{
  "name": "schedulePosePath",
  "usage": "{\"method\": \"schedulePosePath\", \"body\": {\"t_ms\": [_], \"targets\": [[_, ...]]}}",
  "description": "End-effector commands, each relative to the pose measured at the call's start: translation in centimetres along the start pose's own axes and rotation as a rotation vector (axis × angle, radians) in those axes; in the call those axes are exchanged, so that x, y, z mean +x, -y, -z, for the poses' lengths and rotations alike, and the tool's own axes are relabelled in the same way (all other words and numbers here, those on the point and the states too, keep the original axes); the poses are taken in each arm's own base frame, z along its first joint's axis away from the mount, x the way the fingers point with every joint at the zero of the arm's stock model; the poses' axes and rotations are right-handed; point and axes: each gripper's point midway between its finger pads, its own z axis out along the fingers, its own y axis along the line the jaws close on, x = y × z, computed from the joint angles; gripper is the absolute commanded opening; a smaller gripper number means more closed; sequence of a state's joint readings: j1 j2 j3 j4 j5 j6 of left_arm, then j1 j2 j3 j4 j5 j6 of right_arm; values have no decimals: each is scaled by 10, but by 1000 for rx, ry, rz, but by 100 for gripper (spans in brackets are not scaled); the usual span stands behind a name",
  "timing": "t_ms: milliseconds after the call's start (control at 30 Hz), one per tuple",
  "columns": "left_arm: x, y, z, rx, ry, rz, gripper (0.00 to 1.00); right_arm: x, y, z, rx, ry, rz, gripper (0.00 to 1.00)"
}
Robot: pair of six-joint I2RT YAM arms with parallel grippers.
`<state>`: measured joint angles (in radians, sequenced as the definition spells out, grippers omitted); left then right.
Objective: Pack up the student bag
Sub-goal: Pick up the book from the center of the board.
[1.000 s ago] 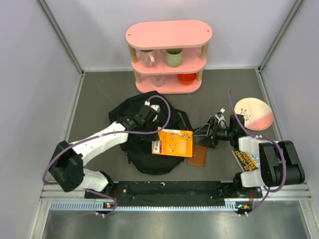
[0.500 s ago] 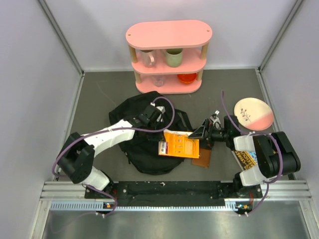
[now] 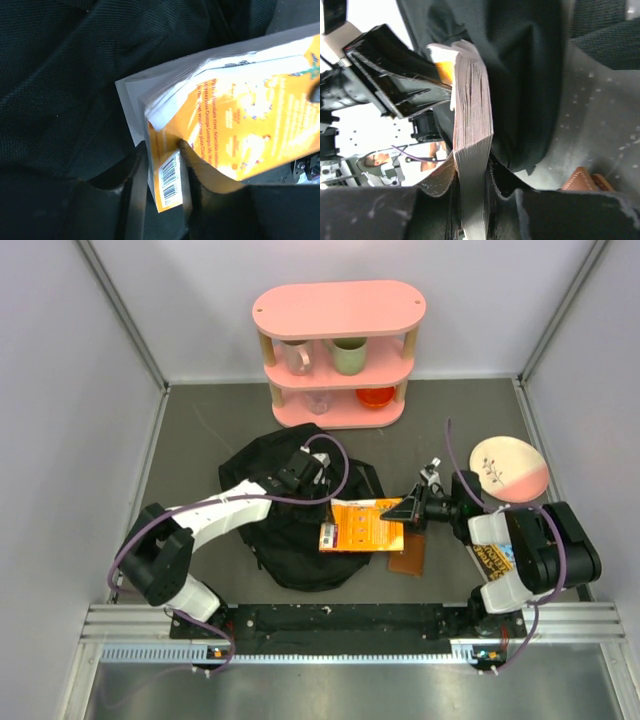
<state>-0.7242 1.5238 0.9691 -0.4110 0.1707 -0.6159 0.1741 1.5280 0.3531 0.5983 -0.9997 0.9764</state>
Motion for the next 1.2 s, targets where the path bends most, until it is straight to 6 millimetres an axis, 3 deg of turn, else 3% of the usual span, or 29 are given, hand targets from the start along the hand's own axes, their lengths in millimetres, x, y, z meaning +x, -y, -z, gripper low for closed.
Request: {"method": "schedulePosePath", "body": {"t_ms": [0, 67, 133, 167, 233, 433, 533, 633, 767, 933, 1067, 1100, 1133, 1167], "targets": [[-16, 18, 9, 67, 78, 1, 49, -4, -46, 5, -121, -3, 136, 0], [-20, 16, 14, 48, 109, 1, 61, -7, -52, 8, -113, 18, 166, 0], [-30, 13, 29, 22, 180, 8, 77, -10, -49, 9, -55, 39, 144, 0], [-33, 12, 36, 14, 204, 17, 81, -10, -57, 14, -53, 58, 194, 0], [-46, 9, 59, -5, 307, 24, 99, -13, -65, 19, -25, 86, 206, 0], [-68, 27, 120, 138, 556, 27, 99, -9, -137, 42, -170, 130, 297, 0], [-72, 41, 144, 249, 629, 3, 99, -4, -162, 51, -229, 128, 299, 0], [-74, 65, 160, 389, 655, -49, 99, 4, -185, 59, -309, 106, 298, 0], [-78, 80, 168, 493, 672, -88, 99, 14, -211, 70, -419, 87, 346, 0], [-71, 102, 171, 625, 631, -155, 99, 24, -225, 80, -485, 59, 357, 0], [-69, 116, 190, 720, 672, -210, 97, 27, -222, 79, -483, 49, 360, 0], [-69, 118, 193, 735, 675, -220, 92, 27, -220, 78, -476, 43, 352, 0], [-66, 122, 197, 759, 667, -238, 77, 27, -218, 78, -475, 44, 363, 0], [-66, 123, 197, 769, 665, -241, 70, 26, -216, 77, -470, 42, 357, 0]]}}
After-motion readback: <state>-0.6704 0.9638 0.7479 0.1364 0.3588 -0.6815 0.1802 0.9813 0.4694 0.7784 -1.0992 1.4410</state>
